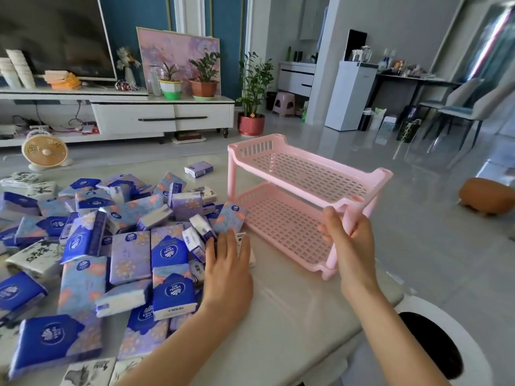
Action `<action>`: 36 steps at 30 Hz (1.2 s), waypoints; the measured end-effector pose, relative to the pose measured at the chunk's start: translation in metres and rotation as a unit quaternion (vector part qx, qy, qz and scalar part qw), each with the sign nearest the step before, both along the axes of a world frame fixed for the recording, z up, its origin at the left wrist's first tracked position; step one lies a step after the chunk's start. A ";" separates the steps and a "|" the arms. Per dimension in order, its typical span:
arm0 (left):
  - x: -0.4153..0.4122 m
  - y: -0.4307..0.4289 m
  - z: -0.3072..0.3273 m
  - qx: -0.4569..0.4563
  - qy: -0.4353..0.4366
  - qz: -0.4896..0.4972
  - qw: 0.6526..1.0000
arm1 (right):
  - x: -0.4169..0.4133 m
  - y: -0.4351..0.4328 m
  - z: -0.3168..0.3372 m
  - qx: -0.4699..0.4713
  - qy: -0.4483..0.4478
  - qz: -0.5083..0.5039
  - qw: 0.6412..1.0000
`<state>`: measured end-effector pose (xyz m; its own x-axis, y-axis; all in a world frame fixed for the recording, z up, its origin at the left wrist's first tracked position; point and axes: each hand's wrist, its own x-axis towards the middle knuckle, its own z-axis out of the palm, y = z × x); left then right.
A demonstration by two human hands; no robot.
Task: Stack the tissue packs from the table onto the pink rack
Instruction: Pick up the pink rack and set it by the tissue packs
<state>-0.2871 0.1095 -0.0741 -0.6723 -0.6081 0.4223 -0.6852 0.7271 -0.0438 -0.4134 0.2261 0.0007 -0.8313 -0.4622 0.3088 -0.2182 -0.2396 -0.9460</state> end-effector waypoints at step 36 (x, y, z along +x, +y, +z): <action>0.077 -0.065 0.030 0.155 -0.147 0.052 0.975 | -0.058 0.007 0.031 -0.039 -0.085 -0.023 0.995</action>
